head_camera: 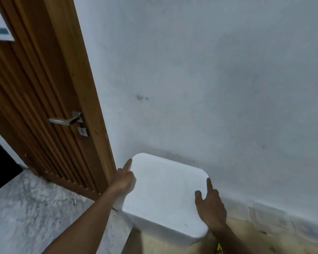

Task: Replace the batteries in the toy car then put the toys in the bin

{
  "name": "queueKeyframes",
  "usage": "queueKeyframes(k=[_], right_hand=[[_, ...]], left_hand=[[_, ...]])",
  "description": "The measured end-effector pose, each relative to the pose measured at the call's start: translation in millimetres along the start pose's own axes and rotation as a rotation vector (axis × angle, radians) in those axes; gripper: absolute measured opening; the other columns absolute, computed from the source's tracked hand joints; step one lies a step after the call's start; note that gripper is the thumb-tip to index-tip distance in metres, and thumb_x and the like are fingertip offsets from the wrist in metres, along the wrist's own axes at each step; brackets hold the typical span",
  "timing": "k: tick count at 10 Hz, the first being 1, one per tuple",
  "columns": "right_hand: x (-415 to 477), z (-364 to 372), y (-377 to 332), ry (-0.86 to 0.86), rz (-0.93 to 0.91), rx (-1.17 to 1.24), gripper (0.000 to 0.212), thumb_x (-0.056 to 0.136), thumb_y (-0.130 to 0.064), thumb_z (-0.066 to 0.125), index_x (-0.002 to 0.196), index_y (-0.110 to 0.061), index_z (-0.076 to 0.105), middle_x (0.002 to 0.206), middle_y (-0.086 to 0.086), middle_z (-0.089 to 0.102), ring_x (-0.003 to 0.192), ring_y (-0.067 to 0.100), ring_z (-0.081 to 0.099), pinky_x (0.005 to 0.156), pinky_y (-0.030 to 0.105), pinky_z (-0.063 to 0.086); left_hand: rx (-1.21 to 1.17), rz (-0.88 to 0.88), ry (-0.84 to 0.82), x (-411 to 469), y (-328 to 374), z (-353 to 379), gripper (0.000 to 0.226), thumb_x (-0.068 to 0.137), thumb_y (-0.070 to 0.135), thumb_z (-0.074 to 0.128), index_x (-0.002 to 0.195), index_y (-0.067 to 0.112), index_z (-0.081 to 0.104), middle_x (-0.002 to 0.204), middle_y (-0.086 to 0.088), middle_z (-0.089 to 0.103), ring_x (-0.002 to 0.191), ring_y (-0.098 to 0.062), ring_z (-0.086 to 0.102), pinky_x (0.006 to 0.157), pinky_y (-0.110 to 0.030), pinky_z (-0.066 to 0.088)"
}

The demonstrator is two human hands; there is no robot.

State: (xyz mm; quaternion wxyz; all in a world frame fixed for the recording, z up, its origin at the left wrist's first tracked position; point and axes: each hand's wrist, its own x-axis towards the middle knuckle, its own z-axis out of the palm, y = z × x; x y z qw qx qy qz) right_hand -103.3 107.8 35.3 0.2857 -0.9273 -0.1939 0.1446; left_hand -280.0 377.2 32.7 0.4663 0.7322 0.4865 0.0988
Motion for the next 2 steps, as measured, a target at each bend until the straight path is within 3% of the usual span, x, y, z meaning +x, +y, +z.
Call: queueKeyframes(k=[1, 2], right_hand=[[5, -13, 2, -0.078, 0.030, 0.041, 0.074, 0.094, -0.053, 0.048, 0.156, -0.038, 0.011, 0.147, 0.002, 0.041, 0.128, 0.024, 0.052, 0.104, 0.038, 0.041], [8, -44, -1, 0.098, -0.020, 0.297, 0.067, 0.081, -0.034, 0.078, 0.140, -0.035, 0.045, 0.130, 0.006, 0.056, 0.111, 0.023, 0.062, 0.099, 0.034, 0.045]], left_hand=[[-0.294, -0.048, -0.089, 21, -29, -7, 0.065, 0.090, 0.017, 0.065, 0.148, 0.034, 0.040, 0.151, -0.014, 0.048, 0.128, -0.034, 0.057, 0.105, -0.044, 0.048], [-0.444, -0.118, 0.054, -25, -13, -18, 0.053, 0.098, 0.002, 0.061, 0.147, 0.002, 0.044, 0.151, -0.023, 0.045, 0.136, -0.038, 0.047, 0.106, -0.035, 0.036]])
